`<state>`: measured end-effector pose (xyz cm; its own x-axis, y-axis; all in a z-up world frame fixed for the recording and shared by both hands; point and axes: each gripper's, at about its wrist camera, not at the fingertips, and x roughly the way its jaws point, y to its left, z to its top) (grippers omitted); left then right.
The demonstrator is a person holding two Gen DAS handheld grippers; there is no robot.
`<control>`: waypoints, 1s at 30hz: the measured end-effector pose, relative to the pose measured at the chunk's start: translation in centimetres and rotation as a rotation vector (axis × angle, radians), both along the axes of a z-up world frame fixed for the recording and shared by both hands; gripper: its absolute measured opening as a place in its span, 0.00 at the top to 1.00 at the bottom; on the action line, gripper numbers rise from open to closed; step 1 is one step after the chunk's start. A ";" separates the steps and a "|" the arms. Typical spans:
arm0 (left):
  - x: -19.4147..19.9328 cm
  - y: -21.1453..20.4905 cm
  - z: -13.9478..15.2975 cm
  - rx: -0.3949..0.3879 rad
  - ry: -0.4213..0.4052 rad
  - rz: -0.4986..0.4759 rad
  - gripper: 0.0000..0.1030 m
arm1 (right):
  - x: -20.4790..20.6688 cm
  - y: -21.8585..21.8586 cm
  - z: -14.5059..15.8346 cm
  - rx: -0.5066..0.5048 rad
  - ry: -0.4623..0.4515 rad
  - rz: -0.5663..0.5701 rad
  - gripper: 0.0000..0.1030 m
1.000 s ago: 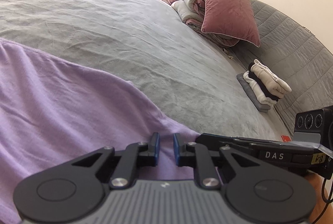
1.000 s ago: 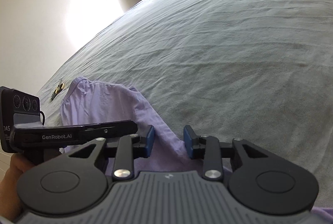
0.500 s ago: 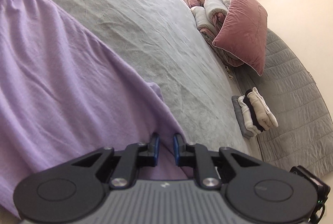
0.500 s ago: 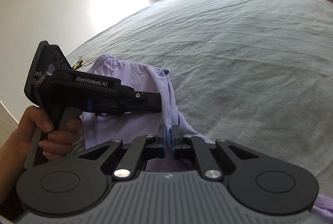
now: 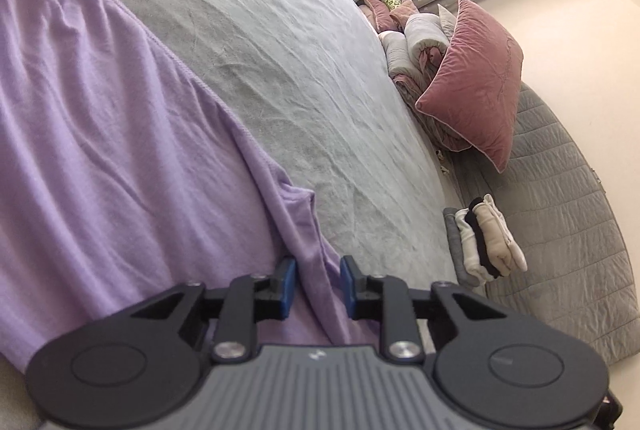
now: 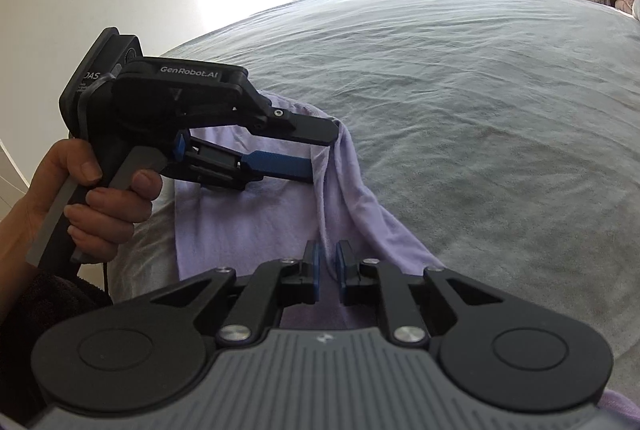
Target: Fold clothes
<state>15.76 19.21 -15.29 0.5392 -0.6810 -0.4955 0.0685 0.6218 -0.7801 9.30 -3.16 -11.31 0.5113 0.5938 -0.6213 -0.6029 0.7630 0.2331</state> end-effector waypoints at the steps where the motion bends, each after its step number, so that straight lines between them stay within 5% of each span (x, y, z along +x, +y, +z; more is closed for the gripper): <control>1: 0.0 -0.2 -0.1 0.026 0.010 -0.001 0.95 | 0.0 0.0 0.1 0.002 -0.001 -0.003 0.85; 9: 0.2 0.8 -0.3 0.021 0.024 0.006 0.96 | 3.3 -2.1 0.4 0.202 0.149 -0.121 0.83; 12: 0.1 1.1 -0.2 0.029 0.022 -0.004 0.95 | 6.0 -3.5 -0.8 0.383 0.319 -0.200 0.51; 17: 0.0 1.5 0.5 0.064 -0.018 -0.016 0.89 | 8.9 -3.7 -2.8 0.577 0.510 -0.253 0.49; 22: -0.2 1.7 1.3 0.117 -0.079 -0.033 0.78 | 10.9 -1.8 -3.1 0.619 0.557 -0.255 0.49; 30: -0.1 1.6 1.3 0.146 -0.091 -0.055 0.75 | 14.3 -2.0 -2.4 0.757 0.546 -0.335 0.49</control>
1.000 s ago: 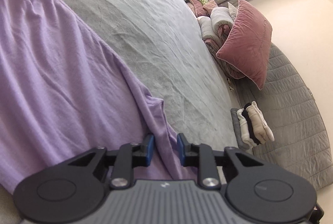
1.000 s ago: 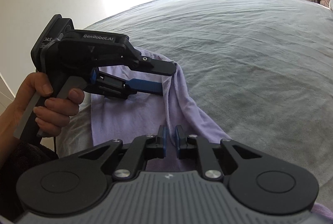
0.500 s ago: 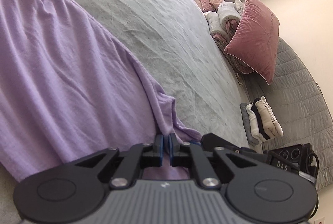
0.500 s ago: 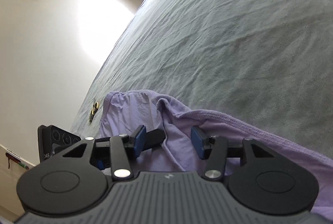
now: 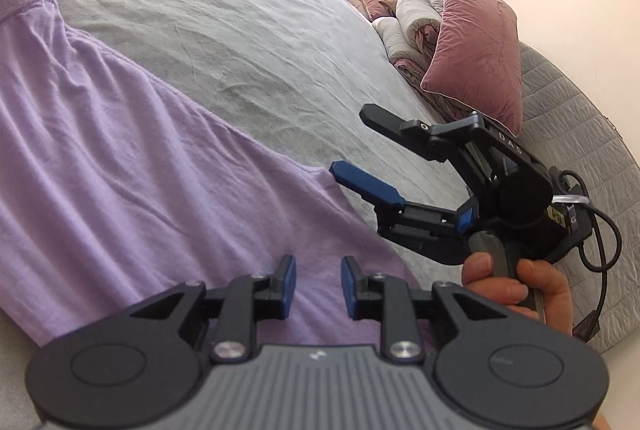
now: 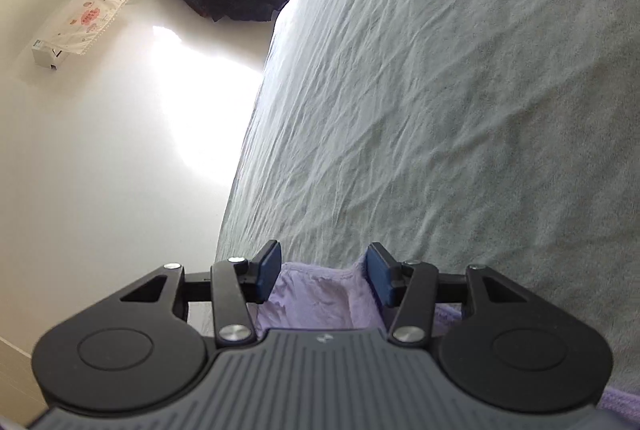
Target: Fold clothes
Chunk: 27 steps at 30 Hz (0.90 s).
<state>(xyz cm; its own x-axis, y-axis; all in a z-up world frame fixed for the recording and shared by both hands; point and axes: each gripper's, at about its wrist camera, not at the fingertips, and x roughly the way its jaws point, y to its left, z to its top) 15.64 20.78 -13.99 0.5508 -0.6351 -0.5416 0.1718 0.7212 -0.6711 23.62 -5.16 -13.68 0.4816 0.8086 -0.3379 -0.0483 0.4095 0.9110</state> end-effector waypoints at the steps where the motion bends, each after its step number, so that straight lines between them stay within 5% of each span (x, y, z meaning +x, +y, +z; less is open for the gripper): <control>1: 0.1 0.1 0.0 -0.003 0.002 0.001 0.75 | 0.0 0.1 0.1 -0.016 -0.001 0.013 0.49; 10: -0.2 0.4 -0.1 0.004 -0.002 0.018 0.75 | -0.5 -0.3 0.5 -0.126 -0.024 0.020 0.49; 15: -0.3 0.4 0.0 0.004 0.000 0.023 0.75 | -0.3 2.4 2.0 -0.362 -0.165 0.085 0.51; 18: -0.4 0.3 0.0 0.012 -0.004 0.021 0.75 | -0.9 5.3 2.7 -0.573 -0.301 0.153 0.72; 19: -0.4 0.2 0.1 0.015 -0.005 0.020 0.75 | -1.2 6.5 2.8 -0.656 -0.353 0.180 0.92; 20: -0.5 0.2 0.1 0.018 -0.006 0.018 0.75 | -1.5 7.3 3.0 -0.727 -0.406 0.204 0.96; 23: -0.4 0.0 0.0 0.038 -0.005 0.006 0.75 | -1.4 6.8 3.4 -0.801 -0.505 0.157 0.97; 27: -0.2 -0.3 0.2 0.060 0.013 0.004 0.75 | -0.5 6.3 1.1 -0.861 -0.506 0.203 0.96</control>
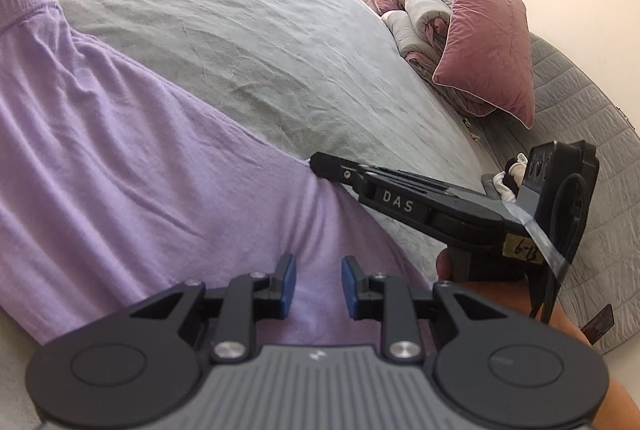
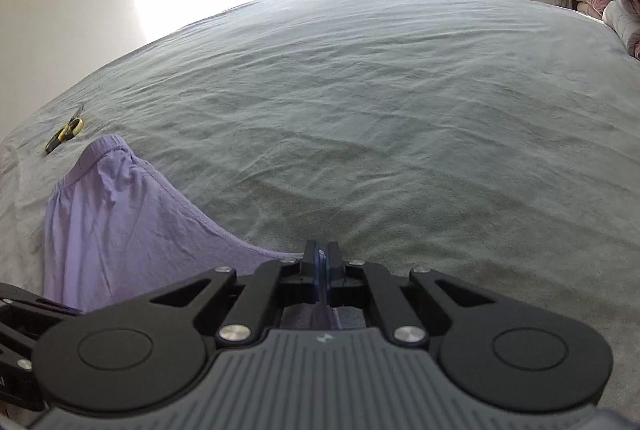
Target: Fold clothes
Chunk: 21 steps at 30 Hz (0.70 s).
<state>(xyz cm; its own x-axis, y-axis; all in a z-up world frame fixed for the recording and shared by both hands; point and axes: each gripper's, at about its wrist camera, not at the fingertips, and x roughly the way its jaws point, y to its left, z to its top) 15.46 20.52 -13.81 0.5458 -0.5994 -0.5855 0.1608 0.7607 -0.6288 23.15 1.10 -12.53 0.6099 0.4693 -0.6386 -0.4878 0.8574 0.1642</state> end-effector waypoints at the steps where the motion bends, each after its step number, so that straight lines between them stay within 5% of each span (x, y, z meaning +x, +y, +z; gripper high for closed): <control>1: 0.0 0.0 0.2 0.005 0.002 0.001 0.75 | -0.1 -0.2 -0.1 0.000 -0.001 0.006 0.94; 6: -0.1 -1.0 1.3 0.053 -0.027 -0.004 0.67 | -1.4 -3.9 2.0 0.111 0.068 -0.019 0.78; 8: -0.2 -1.5 1.6 0.083 -0.050 -0.007 0.66 | -2.5 -5.9 2.6 0.129 0.070 -0.046 0.58; 21: 2.0 -5.1 3.8 0.380 -0.199 -0.014 0.61 | -11.0 -18.0 2.2 0.119 0.084 -0.049 0.58</control>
<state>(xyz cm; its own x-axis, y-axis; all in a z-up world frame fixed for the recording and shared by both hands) 17.46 15.47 -10.03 0.6642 -0.3691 -0.6500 0.2625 0.9294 -0.2596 12.13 -16.87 -10.33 0.5808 0.5158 -0.6297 -0.4260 0.8518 0.3049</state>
